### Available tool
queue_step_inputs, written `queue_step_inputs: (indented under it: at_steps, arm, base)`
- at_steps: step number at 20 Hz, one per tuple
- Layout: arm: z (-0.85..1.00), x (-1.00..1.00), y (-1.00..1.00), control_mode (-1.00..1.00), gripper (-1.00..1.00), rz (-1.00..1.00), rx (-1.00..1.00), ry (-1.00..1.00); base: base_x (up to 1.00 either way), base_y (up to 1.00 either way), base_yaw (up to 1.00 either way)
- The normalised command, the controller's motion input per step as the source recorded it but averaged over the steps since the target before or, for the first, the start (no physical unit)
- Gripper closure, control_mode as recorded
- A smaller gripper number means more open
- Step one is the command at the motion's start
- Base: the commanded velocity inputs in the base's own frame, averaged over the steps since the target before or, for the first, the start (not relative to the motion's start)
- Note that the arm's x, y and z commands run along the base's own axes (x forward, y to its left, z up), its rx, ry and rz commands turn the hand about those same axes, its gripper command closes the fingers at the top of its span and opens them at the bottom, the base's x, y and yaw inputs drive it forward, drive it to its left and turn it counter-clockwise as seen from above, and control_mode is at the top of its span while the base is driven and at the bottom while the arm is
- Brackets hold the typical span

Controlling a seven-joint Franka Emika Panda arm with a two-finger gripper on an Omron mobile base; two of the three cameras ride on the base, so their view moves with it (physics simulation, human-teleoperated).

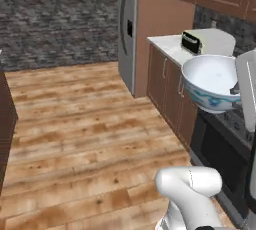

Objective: Pick up the bowls from the cabinet and place each bowl in front of a stool on the dining counter.

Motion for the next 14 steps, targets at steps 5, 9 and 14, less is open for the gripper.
queue_step_inputs:
  at_steps: [5, 9, 14]
  arm:
    - [0.0, 0.0, 0.0, 1.0, 1.0, 0.0, 0.0, 0.0]
    - [0.0, 0.0, 0.0, 1.0, 1.0, 0.0, 0.0, 0.0]
    - [0.0, 0.0, 0.0, 1.0, 1.0, 0.0, 0.0, 0.0]
  base:
    - [-0.03, 0.0, 1.0]
    - [0.03, 0.05, 0.97]
    - [0.15, 0.12, 0.91]
